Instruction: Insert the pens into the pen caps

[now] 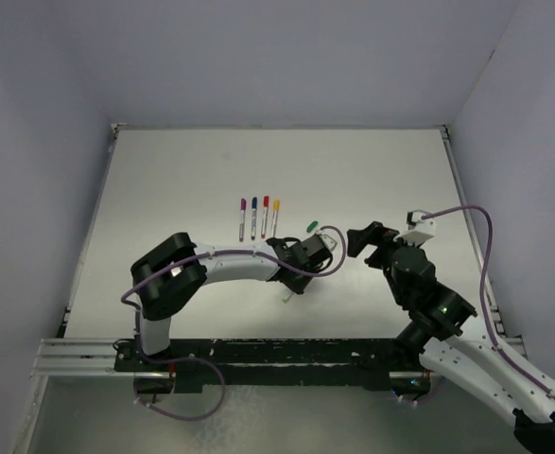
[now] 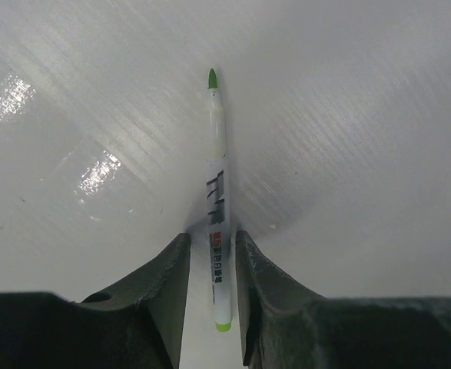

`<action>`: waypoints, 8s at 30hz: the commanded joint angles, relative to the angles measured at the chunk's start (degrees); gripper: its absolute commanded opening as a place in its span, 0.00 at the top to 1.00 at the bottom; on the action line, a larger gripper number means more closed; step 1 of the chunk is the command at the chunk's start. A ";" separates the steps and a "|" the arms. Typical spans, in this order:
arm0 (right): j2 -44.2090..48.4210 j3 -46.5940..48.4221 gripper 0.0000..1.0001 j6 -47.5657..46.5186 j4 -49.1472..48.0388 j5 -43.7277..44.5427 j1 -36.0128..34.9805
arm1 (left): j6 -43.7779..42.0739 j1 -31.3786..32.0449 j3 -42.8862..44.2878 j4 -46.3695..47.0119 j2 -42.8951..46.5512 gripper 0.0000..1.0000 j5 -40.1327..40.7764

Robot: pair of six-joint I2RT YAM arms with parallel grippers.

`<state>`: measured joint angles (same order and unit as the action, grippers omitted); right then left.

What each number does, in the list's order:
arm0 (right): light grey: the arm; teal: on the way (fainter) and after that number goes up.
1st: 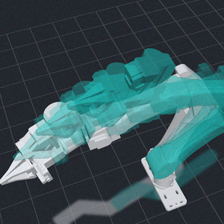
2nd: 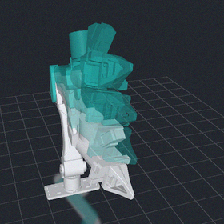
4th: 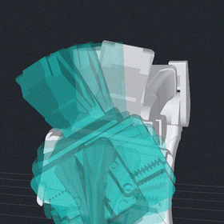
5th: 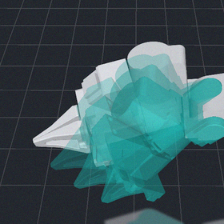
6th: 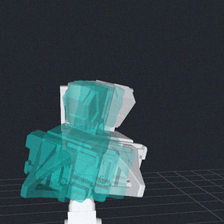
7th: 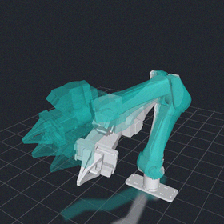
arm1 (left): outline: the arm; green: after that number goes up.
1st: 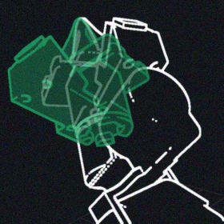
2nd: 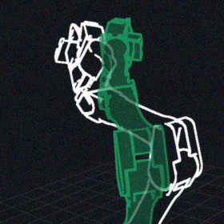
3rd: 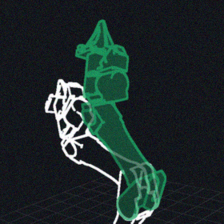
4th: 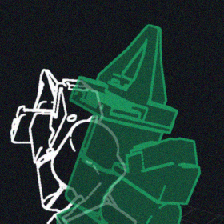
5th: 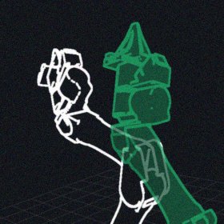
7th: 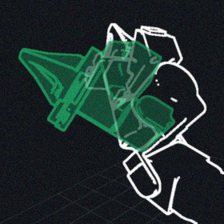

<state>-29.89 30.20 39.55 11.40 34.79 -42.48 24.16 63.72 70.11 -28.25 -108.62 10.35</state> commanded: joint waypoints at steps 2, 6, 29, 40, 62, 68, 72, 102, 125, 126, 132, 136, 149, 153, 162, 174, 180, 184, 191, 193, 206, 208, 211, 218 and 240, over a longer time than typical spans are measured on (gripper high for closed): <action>1.27 1.82 0.00 1.84 -0.93 0.28 -0.40 | -2.07 -0.89 -3.13 -5.76 -3.17 0.67 -4.99; 1.34 1.73 0.00 1.85 -0.94 0.74 -0.39 | -2.16 -0.88 -3.03 -6.04 -4.22 0.67 -5.19; 0.41 4.50 0.00 2.69 4.07 8.79 -0.37 | 0.33 -1.80 -7.60 -0.01 0.92 1.00 -7.37; -9.79 8.95 0.01 3.03 4.75 14.17 -0.38 | 1.56 -3.21 -9.61 -4.53 15.29 1.00 -3.12; -57.93 33.45 0.15 2.13 7.81 -10.33 6.97 | 6.50 -6.79 -25.01 4.27 42.47 1.00 4.42; -64.77 37.29 0.21 2.24 6.73 -11.59 7.03 | 6.74 -7.54 -27.90 5.39 46.37 1.00 5.21; -69.04 40.22 0.28 2.59 7.16 -10.54 6.98 | 7.03 -7.79 -28.35 5.71 45.86 1.00 4.76; -81.69 47.08 0.53 7.77 8.93 -12.37 8.77 | 6.51 -8.88 -29.59 6.55 43.73 1.00 4.06; -84.12 41.85 1.00 10.54 13.73 -14.72 9.04 | 5.48 -9.50 -27.39 6.97 40.67 1.00 5.03; -84.11 41.49 1.00 10.56 13.96 -15.03 9.00 | 5.39 -9.56 -27.25 7.02 40.40 1.00 4.96; -79.62 37.96 1.00 9.85 12.20 -15.24 8.99 | 5.53 -9.67 -27.29 8.97 39.53 1.00 4.34; -72.82 35.62 1.00 7.08 8.60 -15.17 9.00 | 5.50 -9.79 -27.54 12.08 39.31 1.00 3.66; -36.14 14.12 1.00 -4.30 -14.72 -18.34 8.99 | 1.52 -9.83 -34.80 42.58 42.29 1.00 -7.38; -25.62 8.02 1.00 -6.18 -21.77 -22.00 9.04 | 3.16 -9.77 -38.88 58.04 40.97 1.00 -15.15; -9.37 0.45 1.00 -10.35 -32.84 -32.01 8.99 | 11.34 -9.76 -39.94 77.92 32.81 1.00 -24.81; -6.59 -4.66 1.00 -7.65 -44.69 -36.93 9.00 | 16.40 -9.83 -40.40 86.12 31.05 1.00 -26.30; -7.73 -4.70 1.00 -6.14 -47.25 -36.53 8.99 | 16.77 -9.67 -40.26 86.17 30.49 1.00 -26.62; -7.48 -4.82 1.00 -5.81 -48.39 -35.47 9.02 | 16.84 -9.69 -40.40 86.17 30.26 1.00 -26.61; -7.80 -4.78 1.00 -5.05 -48.58 -36.81 9.00 | 16.62 -9.69 -40.56 86.26 30.30 1.00 -26.01; -8.00 -4.84 1.00 -4.83 -48.59 -37.10 9.01 | 16.53 -9.67 -40.43 86.26 30.22 1.00 -25.91; -9.08 -5.62 1.00 -3.77 -48.45 -38.25 9.04 | 16.09 -9.68 -40.45 86.47 30.19 1.00 -24.56; -9.14 -5.76 1.00 -3.57 -48.38 -38.38 9.02 | 16.01 -9.68 -40.46 86.23 30.29 1.00 -24.25; -9.13 -5.91 1.00 -3.19 -48.16 -38.61 8.97 | 15.93 -9.72 -40.40 85.85 30.38 1.00 -23.67; -8.96 -6.36 1.00 -1.60 -47.43 -39.71 8.93 | 15.67 -9.77 -40.61 86.10 31.02 1.00 -21.04; -11.82 -4.97 1.00 -2.72 -33.70 -47.13 7.97 | 12.22 -11.23 -31.88 85.07 30.13 1.00 -18.73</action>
<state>-41.25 24.58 37.93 -28.99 -7.44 -33.30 38.33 54.22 32.80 50.13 -79.33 -10.31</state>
